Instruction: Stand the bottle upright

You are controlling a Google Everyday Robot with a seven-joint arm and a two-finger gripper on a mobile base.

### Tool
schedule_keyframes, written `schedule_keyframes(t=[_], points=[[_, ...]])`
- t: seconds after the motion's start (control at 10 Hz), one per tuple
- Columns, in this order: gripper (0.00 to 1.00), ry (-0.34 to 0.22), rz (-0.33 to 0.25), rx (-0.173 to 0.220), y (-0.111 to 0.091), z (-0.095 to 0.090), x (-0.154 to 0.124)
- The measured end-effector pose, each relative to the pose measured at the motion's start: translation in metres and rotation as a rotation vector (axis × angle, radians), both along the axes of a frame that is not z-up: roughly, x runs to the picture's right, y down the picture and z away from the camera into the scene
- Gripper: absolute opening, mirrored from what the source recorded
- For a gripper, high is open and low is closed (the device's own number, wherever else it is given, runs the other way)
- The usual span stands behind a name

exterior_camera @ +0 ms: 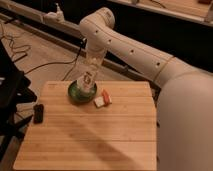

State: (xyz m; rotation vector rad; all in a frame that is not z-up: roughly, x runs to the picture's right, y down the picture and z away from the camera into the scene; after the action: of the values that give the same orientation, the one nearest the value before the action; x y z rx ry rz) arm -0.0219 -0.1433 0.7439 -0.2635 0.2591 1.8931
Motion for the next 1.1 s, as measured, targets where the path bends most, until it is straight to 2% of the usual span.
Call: schedule_keyframes(t=[0.1, 0.3, 0.5, 0.8, 1.0, 1.1], points=[[0.00, 0.053, -0.011, 0.003, -0.001, 0.002, 0.021], [0.00, 0.206, -0.011, -0.017, -0.001, 0.004, 0.089], [0.00, 0.281, 0.010, -0.035, -0.001, 0.011, 0.126], [0.00, 0.317, 0.040, -0.021, -0.007, 0.044, 0.157], [0.00, 0.298, 0.057, 0.008, -0.016, 0.077, 0.159], [0.00, 0.292, 0.075, 0.030, -0.023, 0.087, 0.161]])
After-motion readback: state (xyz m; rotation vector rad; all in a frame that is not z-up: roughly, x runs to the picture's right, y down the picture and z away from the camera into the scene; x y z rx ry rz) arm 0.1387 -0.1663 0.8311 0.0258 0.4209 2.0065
